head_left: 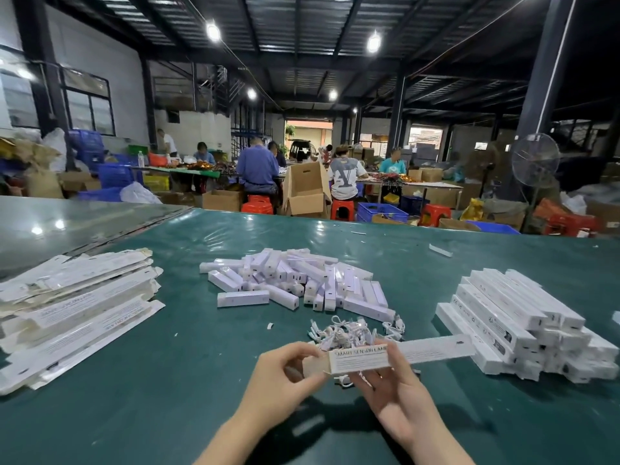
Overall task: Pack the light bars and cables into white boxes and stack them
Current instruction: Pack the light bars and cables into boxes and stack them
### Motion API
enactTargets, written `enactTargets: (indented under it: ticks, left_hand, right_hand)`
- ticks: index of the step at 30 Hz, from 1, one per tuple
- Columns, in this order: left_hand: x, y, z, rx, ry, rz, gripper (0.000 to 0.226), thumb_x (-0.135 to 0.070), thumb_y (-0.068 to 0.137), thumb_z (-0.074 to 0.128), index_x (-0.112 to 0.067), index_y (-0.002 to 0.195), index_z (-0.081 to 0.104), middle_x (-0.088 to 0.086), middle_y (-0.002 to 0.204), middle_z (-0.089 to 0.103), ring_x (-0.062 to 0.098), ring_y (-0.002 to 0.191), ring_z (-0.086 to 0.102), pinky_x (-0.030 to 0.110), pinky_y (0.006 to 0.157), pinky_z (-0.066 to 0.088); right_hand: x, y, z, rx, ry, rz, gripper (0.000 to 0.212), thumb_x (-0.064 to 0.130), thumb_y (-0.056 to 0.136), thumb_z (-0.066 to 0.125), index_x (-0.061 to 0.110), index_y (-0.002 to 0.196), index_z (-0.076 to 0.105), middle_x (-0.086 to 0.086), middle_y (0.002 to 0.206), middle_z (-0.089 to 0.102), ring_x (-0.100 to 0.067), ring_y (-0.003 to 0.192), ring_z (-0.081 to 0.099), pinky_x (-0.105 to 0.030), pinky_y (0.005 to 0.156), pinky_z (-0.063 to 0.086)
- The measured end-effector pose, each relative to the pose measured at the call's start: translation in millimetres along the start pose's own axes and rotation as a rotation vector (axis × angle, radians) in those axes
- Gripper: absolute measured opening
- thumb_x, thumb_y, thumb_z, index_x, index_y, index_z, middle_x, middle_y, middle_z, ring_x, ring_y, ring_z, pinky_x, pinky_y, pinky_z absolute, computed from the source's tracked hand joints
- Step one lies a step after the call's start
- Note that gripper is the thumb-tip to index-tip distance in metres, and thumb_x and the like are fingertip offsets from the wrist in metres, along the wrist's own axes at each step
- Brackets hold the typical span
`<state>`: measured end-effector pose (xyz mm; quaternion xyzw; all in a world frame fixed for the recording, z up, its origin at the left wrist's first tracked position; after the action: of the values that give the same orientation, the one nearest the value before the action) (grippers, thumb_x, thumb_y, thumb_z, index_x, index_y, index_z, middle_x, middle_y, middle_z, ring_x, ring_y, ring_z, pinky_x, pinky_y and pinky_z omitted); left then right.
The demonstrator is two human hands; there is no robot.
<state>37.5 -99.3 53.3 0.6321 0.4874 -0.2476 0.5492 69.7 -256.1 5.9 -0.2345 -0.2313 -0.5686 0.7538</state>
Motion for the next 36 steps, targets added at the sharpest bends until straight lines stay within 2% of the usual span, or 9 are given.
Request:
enactTargets:
  ticks: [3, 6, 11, 16, 21, 24, 27, 32, 36]
  left_hand:
    - [17, 5, 2, 0.032, -0.226, -0.174, 0.008, -0.020, 0.060, 0.071, -0.027, 0.064, 0.073, -0.004, 0.061, 0.066, 0.010, 0.058, 0.058, 0.023, 0.060, 0.050]
    - [16, 6, 10, 0.047, -0.279, -0.195, 0.007, -0.019, 0.061, 0.068, -0.024, 0.059, 0.072, -0.002, 0.058, 0.064, 0.010, 0.054, 0.056, 0.024, 0.057, 0.052]
    - [1, 2, 10, 0.030, -0.082, -0.027, 0.013, -0.020, 0.085, 0.064, -0.027, 0.078, 0.056, -0.009, 0.064, 0.058, 0.012, 0.053, 0.049, 0.032, 0.057, 0.049]
    - [-27, -4, 14, 0.011, 0.067, 0.138, 0.012, -0.023, 0.084, 0.056, -0.032, 0.076, 0.056, -0.011, 0.078, 0.051, 0.005, 0.058, 0.051, 0.039, 0.060, 0.053]
    - [-43, -9, 15, -0.052, 0.157, 0.251, 0.008, -0.022, 0.085, 0.053, -0.022, 0.081, 0.060, -0.007, 0.083, 0.048, 0.016, 0.067, 0.048, 0.022, 0.064, 0.042]
    - [-34, -8, 10, -0.102, -0.082, 0.117, 0.013, -0.011, 0.083, 0.064, -0.022, 0.088, 0.058, -0.005, 0.077, 0.055, 0.007, 0.062, 0.049, 0.019, 0.060, 0.042]
    - [-13, -3, 11, -0.064, -0.423, -0.104, 0.033, -0.014, 0.063, 0.073, -0.010, 0.091, 0.057, -0.004, 0.074, 0.065, 0.008, 0.067, 0.058, 0.019, 0.064, 0.047]
    - [0, -2, 12, -0.048, -0.444, -0.227, 0.008, -0.015, 0.060, 0.071, -0.016, 0.060, 0.064, 0.004, 0.064, 0.064, 0.012, 0.058, 0.056, 0.020, 0.062, 0.048]
    - [10, -3, 13, -0.083, -0.498, -0.282, 0.019, 0.004, 0.073, 0.072, -0.009, 0.064, 0.061, 0.013, 0.075, 0.066, 0.014, 0.058, 0.057, 0.023, 0.060, 0.052]
  right_hand:
    - [1, 5, 3, 0.068, 0.019, -0.007, 0.012, 0.017, 0.073, 0.060, 0.012, 0.069, 0.070, -0.013, 0.078, 0.071, -0.026, 0.069, 0.071, -0.038, 0.057, 0.059]
    - [2, 5, 5, 0.113, 0.002, -0.002, 0.017, 0.022, 0.051, 0.068, 0.015, 0.065, 0.073, -0.012, 0.080, 0.072, -0.026, 0.072, 0.071, -0.038, 0.058, 0.058]
    - [-2, 9, 1, 0.101, 0.050, 0.017, 0.024, 0.020, 0.072, 0.052, 0.015, 0.060, 0.073, -0.011, 0.079, 0.072, -0.024, 0.068, 0.071, -0.037, 0.053, 0.058]
    - [-1, 5, 7, 0.131, 0.077, 0.011, 0.023, 0.021, 0.070, 0.054, 0.012, 0.061, 0.073, -0.013, 0.079, 0.072, -0.026, 0.069, 0.071, -0.039, 0.056, 0.058]
    - [-3, 2, 10, 0.138, 0.100, 0.031, 0.020, 0.023, 0.067, 0.058, 0.010, 0.062, 0.073, -0.016, 0.080, 0.072, -0.028, 0.070, 0.071, -0.042, 0.060, 0.058]
    - [-1, 2, 9, 0.130, 0.104, 0.034, 0.024, 0.024, 0.070, 0.055, 0.009, 0.064, 0.073, -0.017, 0.084, 0.072, -0.030, 0.072, 0.071, -0.042, 0.060, 0.058]
    - [1, 3, 9, 0.123, 0.092, 0.014, 0.022, 0.025, 0.066, 0.059, 0.008, 0.065, 0.074, -0.019, 0.086, 0.072, -0.029, 0.074, 0.071, -0.042, 0.065, 0.058]
    - [-1, 1, 12, 0.142, 0.057, 0.016, 0.020, 0.020, 0.068, 0.057, 0.009, 0.067, 0.074, -0.020, 0.085, 0.071, -0.031, 0.074, 0.071, -0.039, 0.056, 0.058]
    - [-2, 1, 13, 0.136, 0.059, 0.026, 0.020, 0.021, 0.063, 0.064, 0.007, 0.075, 0.071, -0.021, 0.085, 0.071, -0.031, 0.074, 0.071, -0.038, 0.054, 0.058]
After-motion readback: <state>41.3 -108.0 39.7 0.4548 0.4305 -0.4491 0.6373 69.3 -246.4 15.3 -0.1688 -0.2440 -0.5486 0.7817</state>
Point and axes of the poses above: each hand's wrist, its own y-axis towards the middle knuckle, its own z-axis out of the palm, x = y × z, the point moved 10 cm from there along y, towards the middle knuckle
